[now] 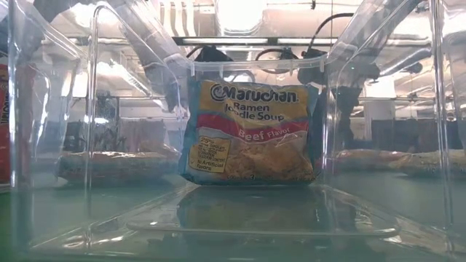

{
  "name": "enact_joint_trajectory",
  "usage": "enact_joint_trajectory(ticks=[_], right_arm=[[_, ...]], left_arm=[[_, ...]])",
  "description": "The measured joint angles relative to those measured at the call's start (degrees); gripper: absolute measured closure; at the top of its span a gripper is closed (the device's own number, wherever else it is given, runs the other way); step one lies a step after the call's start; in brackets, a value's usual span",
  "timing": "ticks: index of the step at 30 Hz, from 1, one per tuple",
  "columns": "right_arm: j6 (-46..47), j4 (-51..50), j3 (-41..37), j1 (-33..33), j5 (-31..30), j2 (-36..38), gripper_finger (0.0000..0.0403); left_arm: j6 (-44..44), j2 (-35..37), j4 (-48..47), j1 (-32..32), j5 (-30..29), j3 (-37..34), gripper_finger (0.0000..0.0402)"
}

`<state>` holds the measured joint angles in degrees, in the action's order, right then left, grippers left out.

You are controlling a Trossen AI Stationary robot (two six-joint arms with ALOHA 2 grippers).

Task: Sort Maruchan noodles
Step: Put the orange noodle pack into the left transparent bin

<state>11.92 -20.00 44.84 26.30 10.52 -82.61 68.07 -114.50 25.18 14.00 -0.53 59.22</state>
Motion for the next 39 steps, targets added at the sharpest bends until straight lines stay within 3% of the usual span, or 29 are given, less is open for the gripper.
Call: enact_joint_trajectory(ticks=[9, 25, 32, 39], right_arm=[[1.8, 2.3, 0.0, 0.0, 0.5, 0.0, 0.0316], [6.8, 0.6, 6.7, 0.5, 3.1, 1.7, 0.0316], [10.8, -1.8, 7.7, 3.7, 3.0, 2.7, 0.0316], [10.9, -7.3, 7.8, 7.2, 3.1, 5.1, 0.0316]], left_arm=[[-2.0, 0.3, 13.2, -0.2, 6.0, 0.1, 0.0216], [-7.3, 0.3, 1.6, 5.0, 8.7, 0.0, 0.0216], [-10.2, 0.1, -4.7, 5.9, 8.6, 0.0, 0.0216], [-10.5, -0.8, -4.5, 6.1, 8.7, 0.0, 0.0216]])
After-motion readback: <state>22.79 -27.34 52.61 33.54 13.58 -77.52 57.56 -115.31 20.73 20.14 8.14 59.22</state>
